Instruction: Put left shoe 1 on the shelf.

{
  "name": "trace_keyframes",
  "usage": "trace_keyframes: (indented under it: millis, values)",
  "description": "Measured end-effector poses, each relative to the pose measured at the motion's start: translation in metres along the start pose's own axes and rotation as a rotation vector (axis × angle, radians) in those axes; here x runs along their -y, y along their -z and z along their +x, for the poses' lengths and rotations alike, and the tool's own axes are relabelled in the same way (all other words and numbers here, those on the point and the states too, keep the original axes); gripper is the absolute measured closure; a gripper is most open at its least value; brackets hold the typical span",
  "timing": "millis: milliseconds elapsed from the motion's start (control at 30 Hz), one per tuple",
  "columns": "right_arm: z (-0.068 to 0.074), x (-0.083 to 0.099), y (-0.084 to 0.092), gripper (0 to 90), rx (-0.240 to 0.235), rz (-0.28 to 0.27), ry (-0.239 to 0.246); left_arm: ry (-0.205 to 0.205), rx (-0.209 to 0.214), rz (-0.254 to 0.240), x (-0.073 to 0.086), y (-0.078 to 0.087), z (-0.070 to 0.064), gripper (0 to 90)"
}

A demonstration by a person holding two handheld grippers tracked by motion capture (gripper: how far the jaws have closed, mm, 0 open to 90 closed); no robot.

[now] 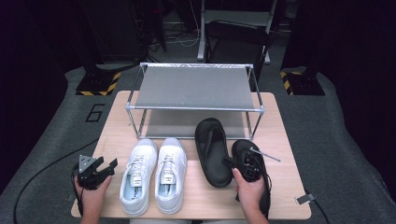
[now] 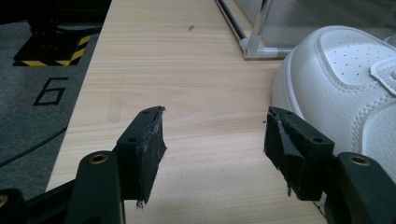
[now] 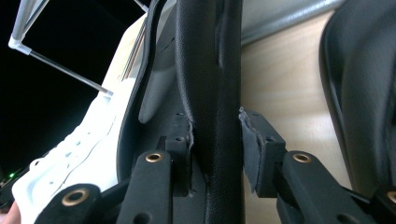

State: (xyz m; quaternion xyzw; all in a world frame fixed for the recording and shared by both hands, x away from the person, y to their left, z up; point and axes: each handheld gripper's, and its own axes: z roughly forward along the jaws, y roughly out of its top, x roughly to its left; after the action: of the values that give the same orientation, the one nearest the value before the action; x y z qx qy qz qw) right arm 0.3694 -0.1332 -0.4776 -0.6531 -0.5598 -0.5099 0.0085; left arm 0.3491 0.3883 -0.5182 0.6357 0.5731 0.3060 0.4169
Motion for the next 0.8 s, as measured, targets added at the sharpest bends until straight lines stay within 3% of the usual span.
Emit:
trace_keyframes:
  millis: [200, 333, 467, 600, 633, 800]
  values:
    - [0.002, -0.012, -0.015, 66.0, 0.017, -0.002, 0.010, -0.015, 0.002, 0.011, 0.001, 0.001, -0.001, 37.4]
    - [0.002, -0.023, -0.030, 66.1, 0.017, 0.003, -0.011, -0.008, 0.001, 0.013, 0.001, 0.002, 0.002, 37.4]
    - [0.007, -0.033, -0.049, 66.0, 0.048, -0.018, 0.035, -0.002, -0.001, 0.000, 0.001, 0.002, 0.002, 37.4]
    - [0.011, -0.038, -0.060, 66.0, 0.047, -0.020, 0.029, -0.006, 0.007, 0.011, 0.000, 0.002, 0.002, 37.4]
    - [0.014, -0.042, -0.068, 66.0, 0.054, -0.025, 0.046, -0.006, 0.009, 0.011, 0.000, 0.002, 0.002, 37.4]
    - [0.016, -0.048, -0.080, 66.0, 0.045, -0.020, 0.013, -0.005, 0.013, 0.004, -0.001, 0.003, 0.003, 37.4]
